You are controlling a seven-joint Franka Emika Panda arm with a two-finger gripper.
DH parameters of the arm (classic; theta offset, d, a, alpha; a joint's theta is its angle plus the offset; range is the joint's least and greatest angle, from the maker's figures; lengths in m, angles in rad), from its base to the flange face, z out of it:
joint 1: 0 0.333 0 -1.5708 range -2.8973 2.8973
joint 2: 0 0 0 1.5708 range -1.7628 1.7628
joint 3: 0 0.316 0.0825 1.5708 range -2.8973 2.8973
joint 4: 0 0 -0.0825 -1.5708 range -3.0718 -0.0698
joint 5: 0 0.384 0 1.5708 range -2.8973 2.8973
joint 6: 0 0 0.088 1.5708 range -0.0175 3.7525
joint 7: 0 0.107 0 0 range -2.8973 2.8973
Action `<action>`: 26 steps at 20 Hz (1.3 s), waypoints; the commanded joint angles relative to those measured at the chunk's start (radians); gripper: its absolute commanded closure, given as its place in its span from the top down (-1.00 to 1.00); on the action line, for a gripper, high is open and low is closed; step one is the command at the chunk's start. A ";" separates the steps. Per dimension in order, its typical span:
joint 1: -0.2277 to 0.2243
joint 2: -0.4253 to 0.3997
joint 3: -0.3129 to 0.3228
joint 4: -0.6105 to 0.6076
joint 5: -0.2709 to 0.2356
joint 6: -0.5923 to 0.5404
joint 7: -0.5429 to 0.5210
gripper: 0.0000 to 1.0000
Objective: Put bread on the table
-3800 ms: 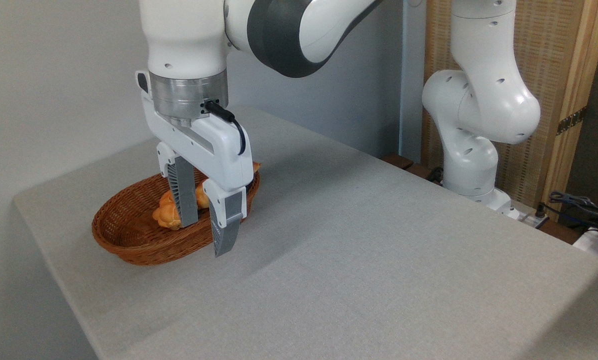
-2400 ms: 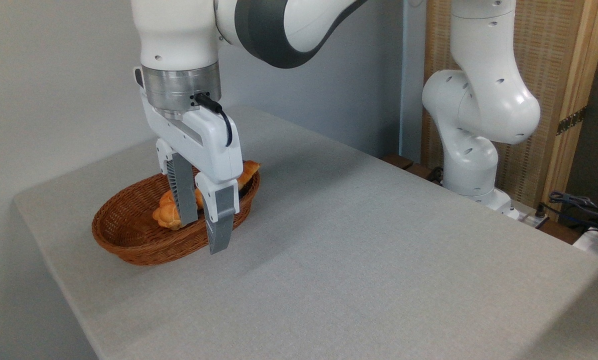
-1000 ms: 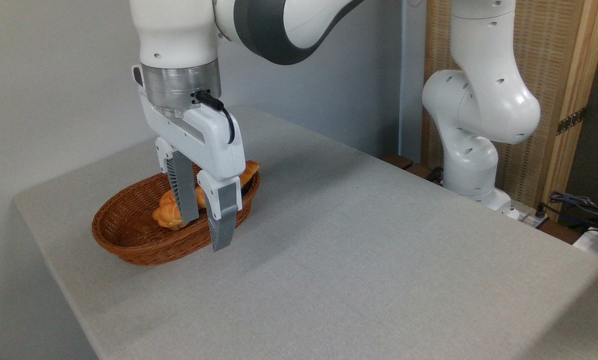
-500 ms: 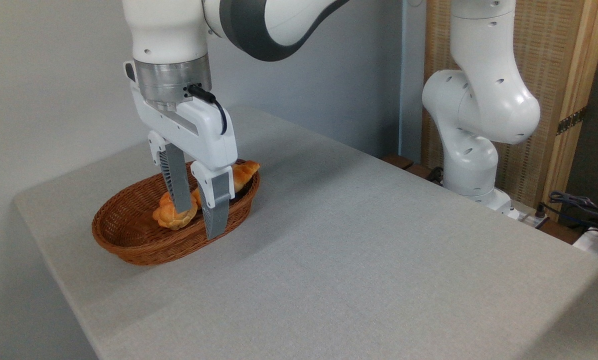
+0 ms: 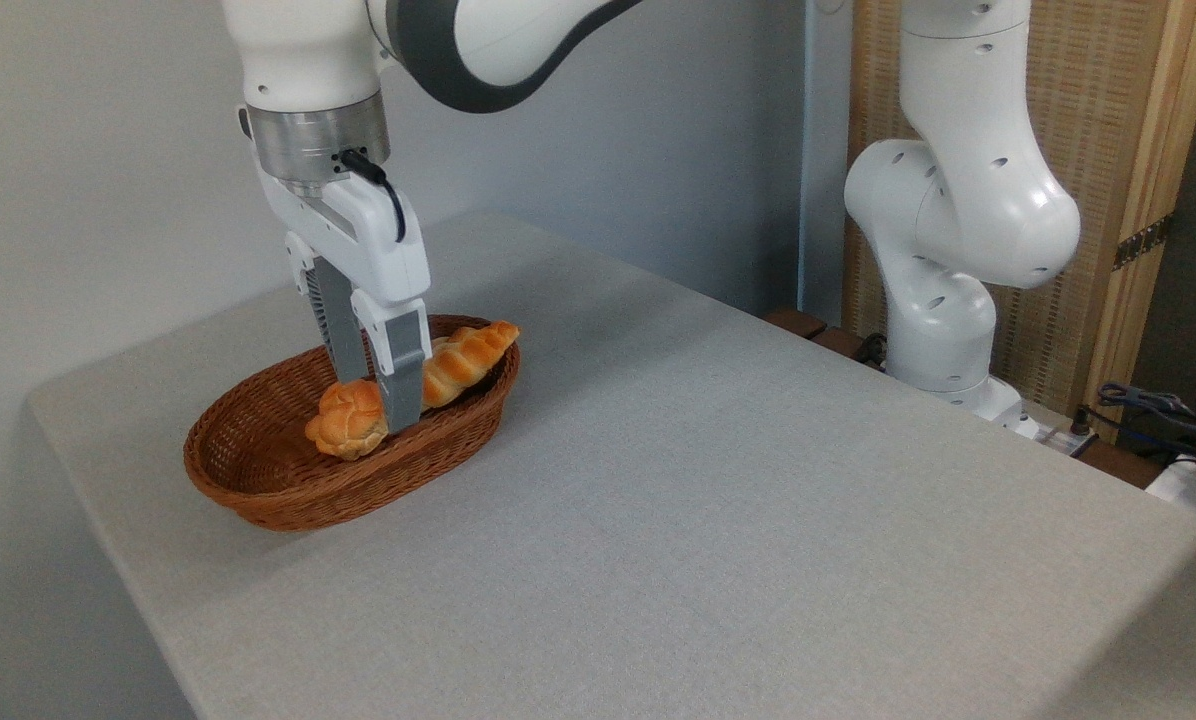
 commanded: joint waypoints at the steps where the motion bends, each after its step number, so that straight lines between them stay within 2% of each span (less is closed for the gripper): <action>1: 0.001 -0.002 -0.040 -0.021 -0.018 -0.015 -0.012 1.00; 5: 0.001 0.023 -0.104 -0.031 -0.023 -0.017 -0.042 1.00; 8: 0.001 0.053 -0.157 -0.031 -0.052 -0.017 -0.058 1.00; 11: 0.001 0.082 -0.194 -0.031 -0.054 -0.086 -0.052 1.00; 14: -0.001 0.096 -0.224 -0.031 -0.058 -0.100 -0.055 1.00; 17: -0.002 0.105 -0.232 -0.040 -0.058 -0.138 -0.047 1.00; 20: -0.002 0.119 -0.252 -0.041 -0.058 -0.143 -0.050 1.00; 26: -0.020 0.139 -0.252 -0.049 -0.049 -0.143 -0.049 1.00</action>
